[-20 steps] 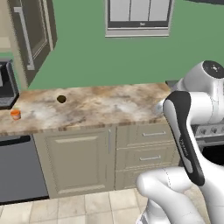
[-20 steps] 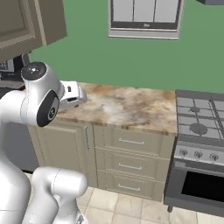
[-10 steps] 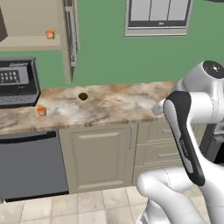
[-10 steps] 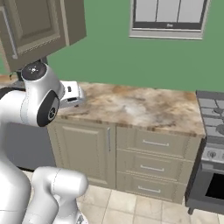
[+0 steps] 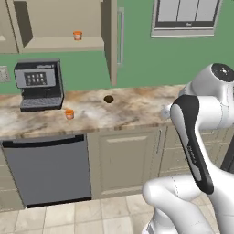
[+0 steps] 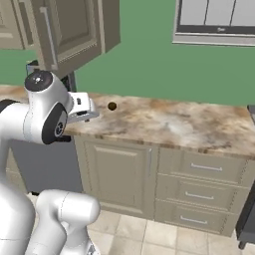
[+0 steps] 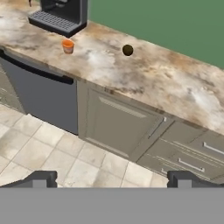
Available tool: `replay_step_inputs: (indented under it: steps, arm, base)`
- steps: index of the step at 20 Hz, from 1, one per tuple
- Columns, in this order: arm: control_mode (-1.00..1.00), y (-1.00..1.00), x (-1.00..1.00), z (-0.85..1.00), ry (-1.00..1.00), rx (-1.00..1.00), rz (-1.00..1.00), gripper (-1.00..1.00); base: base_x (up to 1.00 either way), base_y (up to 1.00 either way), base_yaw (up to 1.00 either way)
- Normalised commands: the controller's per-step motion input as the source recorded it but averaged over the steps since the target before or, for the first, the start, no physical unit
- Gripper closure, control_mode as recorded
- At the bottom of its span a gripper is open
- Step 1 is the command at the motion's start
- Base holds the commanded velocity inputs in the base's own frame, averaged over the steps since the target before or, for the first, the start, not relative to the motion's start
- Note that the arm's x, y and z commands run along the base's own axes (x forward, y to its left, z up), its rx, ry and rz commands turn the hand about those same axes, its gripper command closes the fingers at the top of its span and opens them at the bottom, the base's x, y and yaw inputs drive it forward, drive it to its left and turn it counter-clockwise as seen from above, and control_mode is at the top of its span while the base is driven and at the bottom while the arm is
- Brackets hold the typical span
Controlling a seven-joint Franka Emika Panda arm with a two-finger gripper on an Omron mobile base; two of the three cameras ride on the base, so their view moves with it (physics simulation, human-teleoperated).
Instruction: Pick the boxed food and jam from the counter and place them in the cabinets closest to them.
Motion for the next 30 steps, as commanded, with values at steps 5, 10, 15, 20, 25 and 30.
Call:
replay_step_inputs:
  steps: [5,10,15,20,25,30]
  arm:
    - [1.00,0.00,0.00,0.00,0.00,0.00,0.00,-1.00]
    - [1.00,0.00,0.00,0.00,0.00,0.00,0.00,-1.00]
    - [1.00,0.00,0.00,0.00,0.00,0.00,0.00,-1.00]
    - [1.00,0.00,0.00,0.00,0.00,0.00,0.00,-1.00]
    - [1.00,0.00,0.00,0.00,0.00,0.00,0.00,-1.00]
    - [1.00,0.00,0.00,0.00,0.00,0.00,0.00,-1.00]
  base:
    - [-0.22,0.63,0.00]
    - [-0.22,0.62,0.00]
    - [-0.18,0.62,0.00]
    - [-0.16,0.61,0.00]
    - [-0.13,0.49,0.00]
    - [0.00,0.06,0.00]
